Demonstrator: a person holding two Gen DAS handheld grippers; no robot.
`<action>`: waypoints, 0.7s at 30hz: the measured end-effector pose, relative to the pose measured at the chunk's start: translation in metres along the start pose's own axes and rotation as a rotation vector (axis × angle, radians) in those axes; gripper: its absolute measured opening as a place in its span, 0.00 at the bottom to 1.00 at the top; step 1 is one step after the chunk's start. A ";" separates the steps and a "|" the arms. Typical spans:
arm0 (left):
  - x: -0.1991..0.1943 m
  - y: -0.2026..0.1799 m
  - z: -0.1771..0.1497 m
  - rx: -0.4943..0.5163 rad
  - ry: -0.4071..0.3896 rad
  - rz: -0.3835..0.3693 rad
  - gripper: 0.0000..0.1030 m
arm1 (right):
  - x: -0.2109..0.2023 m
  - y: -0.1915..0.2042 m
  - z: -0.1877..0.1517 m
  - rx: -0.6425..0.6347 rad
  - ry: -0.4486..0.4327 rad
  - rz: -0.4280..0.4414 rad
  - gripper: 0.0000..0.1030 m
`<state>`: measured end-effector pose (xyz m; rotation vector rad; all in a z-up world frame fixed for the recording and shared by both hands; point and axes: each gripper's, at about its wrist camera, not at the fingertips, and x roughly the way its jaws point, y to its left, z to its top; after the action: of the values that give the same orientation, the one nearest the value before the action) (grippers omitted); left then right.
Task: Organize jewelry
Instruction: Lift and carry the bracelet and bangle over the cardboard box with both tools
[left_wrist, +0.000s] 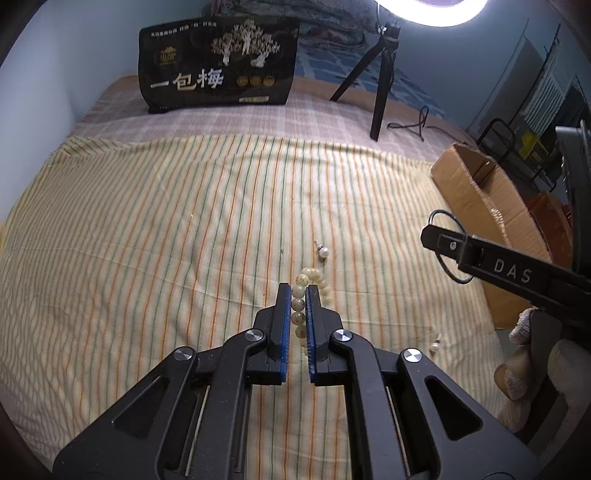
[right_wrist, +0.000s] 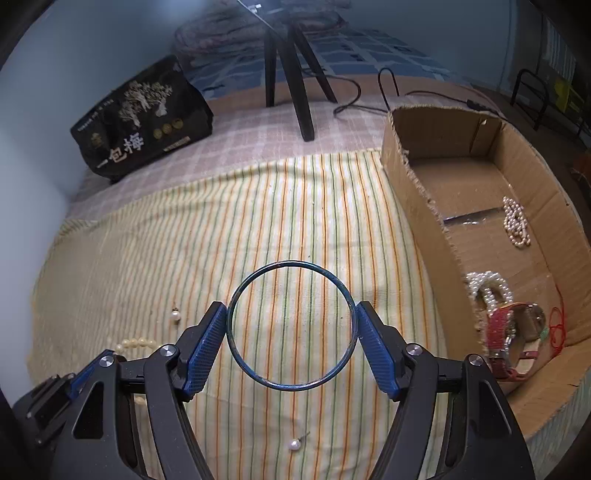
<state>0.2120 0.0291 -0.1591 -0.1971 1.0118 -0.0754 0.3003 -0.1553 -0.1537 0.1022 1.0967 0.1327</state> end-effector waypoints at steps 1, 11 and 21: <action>-0.004 -0.001 0.001 0.000 -0.007 -0.007 0.05 | -0.003 -0.001 0.000 -0.001 -0.003 0.005 0.68; -0.039 -0.028 0.017 0.033 -0.072 -0.070 0.05 | -0.038 -0.010 0.005 -0.022 -0.058 0.020 0.68; -0.050 -0.076 0.030 0.084 -0.098 -0.145 0.05 | -0.060 -0.053 0.016 0.024 -0.099 -0.002 0.68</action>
<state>0.2132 -0.0340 -0.0864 -0.1952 0.8941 -0.2377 0.2906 -0.2172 -0.1013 0.1281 0.9996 0.1111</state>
